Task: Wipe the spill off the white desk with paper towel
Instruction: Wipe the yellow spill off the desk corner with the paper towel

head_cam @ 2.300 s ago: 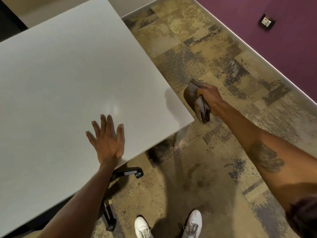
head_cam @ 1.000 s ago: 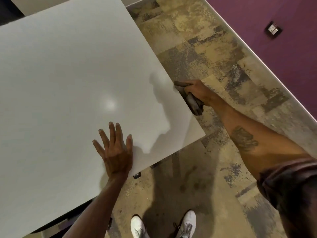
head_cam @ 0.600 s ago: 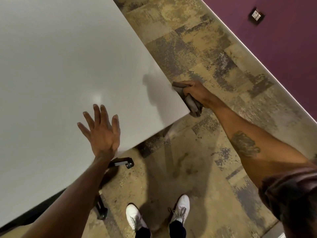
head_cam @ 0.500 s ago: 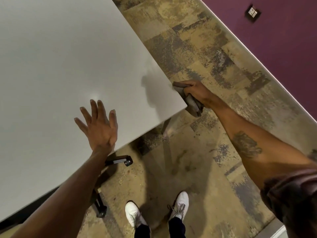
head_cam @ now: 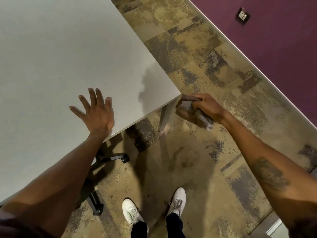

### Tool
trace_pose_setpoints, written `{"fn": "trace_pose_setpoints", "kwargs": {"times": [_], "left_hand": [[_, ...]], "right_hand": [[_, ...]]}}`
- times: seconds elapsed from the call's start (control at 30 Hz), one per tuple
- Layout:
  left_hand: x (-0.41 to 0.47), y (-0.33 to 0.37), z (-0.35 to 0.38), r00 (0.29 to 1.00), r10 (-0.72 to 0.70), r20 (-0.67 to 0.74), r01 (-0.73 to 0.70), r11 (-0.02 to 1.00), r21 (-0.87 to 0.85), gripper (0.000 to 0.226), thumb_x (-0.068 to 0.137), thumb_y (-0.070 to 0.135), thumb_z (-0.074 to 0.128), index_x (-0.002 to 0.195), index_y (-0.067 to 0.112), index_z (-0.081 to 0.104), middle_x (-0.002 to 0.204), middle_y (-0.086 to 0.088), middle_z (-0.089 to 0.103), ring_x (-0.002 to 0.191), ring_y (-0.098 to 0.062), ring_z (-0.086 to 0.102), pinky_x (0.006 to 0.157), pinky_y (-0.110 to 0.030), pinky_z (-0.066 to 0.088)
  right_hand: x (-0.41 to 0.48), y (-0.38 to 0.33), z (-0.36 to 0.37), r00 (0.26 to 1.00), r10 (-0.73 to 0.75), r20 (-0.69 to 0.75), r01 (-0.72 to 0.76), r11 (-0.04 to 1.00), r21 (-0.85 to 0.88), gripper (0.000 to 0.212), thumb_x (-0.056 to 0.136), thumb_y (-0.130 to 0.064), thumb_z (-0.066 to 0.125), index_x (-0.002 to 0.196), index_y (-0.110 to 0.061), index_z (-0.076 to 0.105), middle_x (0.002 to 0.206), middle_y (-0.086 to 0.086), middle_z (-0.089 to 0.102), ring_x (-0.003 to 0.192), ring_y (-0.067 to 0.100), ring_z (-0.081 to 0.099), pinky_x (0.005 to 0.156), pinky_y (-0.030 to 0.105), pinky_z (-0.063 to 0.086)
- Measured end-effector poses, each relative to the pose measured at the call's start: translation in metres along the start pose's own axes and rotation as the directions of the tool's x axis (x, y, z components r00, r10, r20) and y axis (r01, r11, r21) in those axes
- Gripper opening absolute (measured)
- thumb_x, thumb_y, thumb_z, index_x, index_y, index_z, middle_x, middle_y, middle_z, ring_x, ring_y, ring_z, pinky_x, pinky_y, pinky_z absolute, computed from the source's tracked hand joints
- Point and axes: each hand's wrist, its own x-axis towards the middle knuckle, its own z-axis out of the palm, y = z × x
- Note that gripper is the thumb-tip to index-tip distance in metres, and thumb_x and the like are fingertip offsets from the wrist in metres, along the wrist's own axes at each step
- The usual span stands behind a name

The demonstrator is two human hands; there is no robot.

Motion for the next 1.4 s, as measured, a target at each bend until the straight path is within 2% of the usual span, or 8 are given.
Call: {"fn": "trace_pose_setpoints", "kwargs": {"times": [0.13,0.23,0.33,0.53,0.77,0.9,1.27,1.4], "left_hand": [[-0.006,0.001,-0.012,1.0,0.024,0.018,-0.025,0.998,0.051,0.067,0.105,0.056,0.003,0.161,0.023,0.021,0.17,-0.002,0.017,0.158,-0.043,0.006,0.116,-0.077,-0.003],[-0.011,-0.011,-0.024,0.999,0.053,0.012,-0.054,0.995,0.082,0.073,0.101,0.056,-0.002,0.161,0.022,0.023,0.17,-0.006,0.019,0.157,-0.045,0.008,0.117,-0.074,-0.003],[-0.012,-0.041,-0.033,0.999,0.047,-0.007,-0.046,0.995,0.091,0.071,0.102,0.053,0.001,0.162,0.02,0.023,0.17,-0.008,0.02,0.157,-0.045,0.01,0.119,-0.075,0.003],[-0.008,-0.131,-0.049,0.997,0.002,-0.078,0.002,0.999,0.054,0.074,0.101,0.053,0.006,0.162,0.018,0.026,0.171,-0.008,0.021,0.159,-0.039,0.006,0.12,-0.07,-0.004],[-0.029,-0.215,-0.05,0.999,-0.011,-0.038,0.013,0.998,0.054,0.068,0.105,0.05,0.008,0.163,0.018,0.022,0.171,-0.007,0.019,0.159,-0.039,0.007,0.123,-0.064,-0.003],[-0.036,-0.22,-0.039,1.0,-0.001,-0.029,-0.001,0.998,-0.061,0.062,0.108,0.047,0.006,0.163,0.022,0.021,0.172,-0.002,0.016,0.16,-0.034,0.005,0.125,-0.062,0.001],[-0.035,-0.219,-0.041,1.0,-0.019,-0.002,0.019,0.996,-0.083,0.062,0.109,0.047,0.006,0.164,0.022,0.02,0.173,-0.001,0.015,0.161,-0.032,0.005,0.128,-0.06,0.002],[-0.035,-0.219,-0.041,1.0,-0.02,0.002,0.02,0.997,-0.073,0.06,0.11,0.046,0.008,0.164,0.022,0.019,0.173,-0.001,0.014,0.161,-0.032,0.003,0.128,-0.059,0.001]], "right_hand": [[-0.012,-0.007,0.017,0.993,0.015,-0.12,0.006,0.986,0.169,0.044,0.077,-0.006,0.055,0.107,-0.031,0.076,0.076,-0.007,0.073,0.061,0.009,0.062,0.055,0.024,0.051],[-0.005,-0.025,0.027,0.979,0.046,-0.199,0.028,0.936,0.351,0.019,0.071,-0.009,0.059,0.079,-0.019,0.072,0.069,0.002,0.064,0.061,0.016,0.059,0.054,0.027,0.047],[0.008,-0.042,0.034,0.967,0.096,-0.235,0.033,0.87,0.491,0.019,0.071,-0.009,0.06,0.087,-0.011,0.07,0.076,0.007,0.065,0.068,0.02,0.063,0.061,0.032,0.051],[0.037,-0.068,0.048,0.897,0.134,-0.421,0.063,0.905,0.421,0.036,0.076,-0.002,0.057,0.11,0.011,0.062,0.08,0.014,0.056,0.064,0.023,0.055,0.064,0.036,0.051],[0.055,-0.076,0.095,0.874,0.052,-0.484,0.058,0.976,0.21,0.018,0.075,-0.012,0.053,0.086,-0.011,0.067,0.066,0.006,0.053,0.053,0.015,0.052,0.056,0.031,0.043],[0.051,-0.073,0.126,0.894,-0.009,-0.448,0.092,0.982,0.165,0.021,0.079,-0.015,0.053,0.071,-0.027,0.069,0.049,0.0,0.053,0.045,0.023,0.051,0.051,0.032,0.042],[0.037,-0.095,0.222,0.984,-0.053,-0.172,0.09,0.973,0.214,0.029,0.084,-0.015,0.053,0.092,-0.034,0.073,0.096,0.004,0.07,0.084,0.016,0.064,0.074,0.035,0.053],[0.037,-0.105,0.257,0.992,-0.096,-0.082,0.107,0.984,0.144,0.03,0.082,-0.018,0.053,0.09,-0.04,0.073,0.084,0.004,0.072,0.071,0.015,0.063,0.069,0.036,0.05]]}}
